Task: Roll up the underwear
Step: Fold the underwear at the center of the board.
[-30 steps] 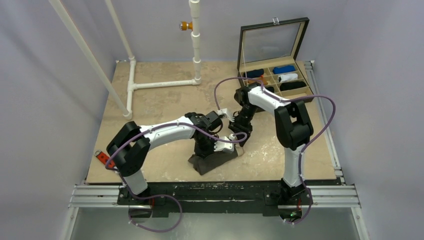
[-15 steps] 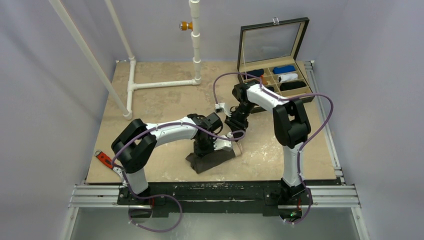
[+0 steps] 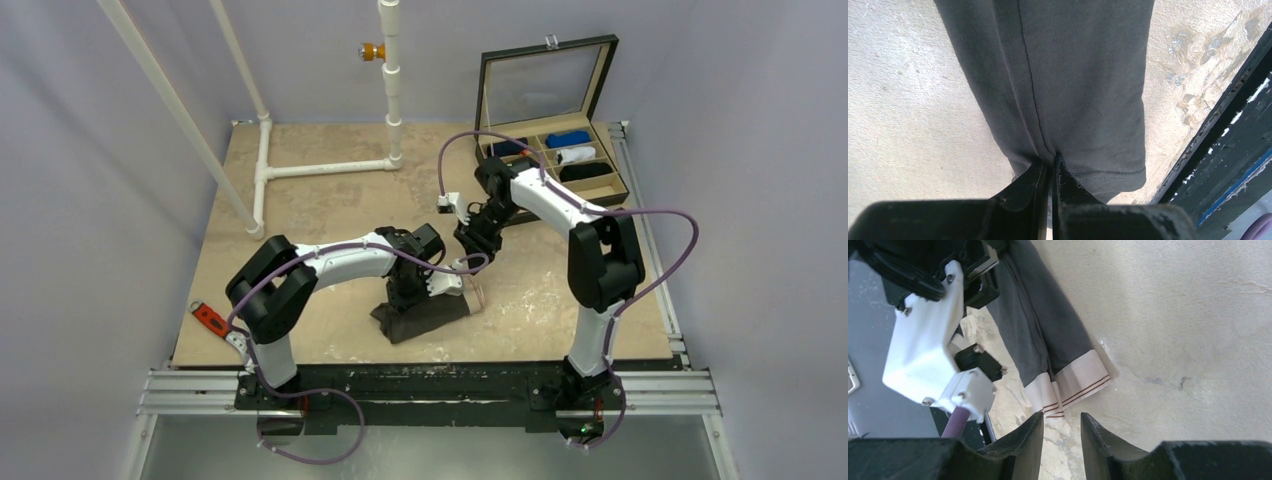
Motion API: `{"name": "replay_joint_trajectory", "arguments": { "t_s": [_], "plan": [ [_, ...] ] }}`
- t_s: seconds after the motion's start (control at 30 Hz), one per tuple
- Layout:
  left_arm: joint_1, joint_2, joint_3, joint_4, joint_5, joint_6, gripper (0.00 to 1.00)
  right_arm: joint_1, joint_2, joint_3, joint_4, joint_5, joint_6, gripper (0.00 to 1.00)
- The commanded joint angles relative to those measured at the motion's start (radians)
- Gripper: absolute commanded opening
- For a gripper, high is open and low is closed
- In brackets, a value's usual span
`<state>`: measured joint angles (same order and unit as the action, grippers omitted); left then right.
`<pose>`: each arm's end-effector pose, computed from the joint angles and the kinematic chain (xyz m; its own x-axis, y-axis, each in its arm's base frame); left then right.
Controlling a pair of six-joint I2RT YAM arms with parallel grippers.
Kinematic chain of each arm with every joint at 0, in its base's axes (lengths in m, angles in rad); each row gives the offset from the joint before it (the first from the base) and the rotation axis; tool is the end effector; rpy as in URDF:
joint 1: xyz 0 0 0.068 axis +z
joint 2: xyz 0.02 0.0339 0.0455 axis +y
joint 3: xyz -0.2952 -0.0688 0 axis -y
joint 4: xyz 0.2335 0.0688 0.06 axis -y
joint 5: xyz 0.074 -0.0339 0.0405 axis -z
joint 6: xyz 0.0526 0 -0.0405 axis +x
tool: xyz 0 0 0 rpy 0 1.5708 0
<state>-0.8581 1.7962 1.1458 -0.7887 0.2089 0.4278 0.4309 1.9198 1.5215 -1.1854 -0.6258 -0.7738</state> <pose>0.2040 -0.2527 0.1832 -0.2753 0.9393 -0.2048 0.9586 0.2521 -0.1326 0.3123 0.1775 0.2390 -0.4180 -0.8156 -0.4001 -0.8722 0.2371 0.4279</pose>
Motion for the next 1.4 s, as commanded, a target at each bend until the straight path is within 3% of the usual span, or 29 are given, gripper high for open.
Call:
{"name": "replay_joint_trajectory", "arguments": {
  "t_s": [0.0,0.4,0.83,1.37],
  "plan": [
    [0.011,0.016,0.005,0.024,-0.011,-0.02,0.0,-0.016,-0.062,-0.031,-0.011,-0.064,0.002,0.33],
    [0.018,0.018,0.012,0.021,0.012,-0.034,0.0,-0.016,-0.052,-0.128,-0.108,-0.192,-0.121,0.28],
    [0.022,0.014,0.011,0.02,0.028,-0.038,0.0,-0.016,0.1,-0.102,-0.183,-0.294,-0.218,0.27],
    [0.024,0.002,0.01,0.006,0.044,-0.035,0.0,-0.019,0.219,-0.08,-0.084,-0.249,-0.127,0.26]
  ]
}}
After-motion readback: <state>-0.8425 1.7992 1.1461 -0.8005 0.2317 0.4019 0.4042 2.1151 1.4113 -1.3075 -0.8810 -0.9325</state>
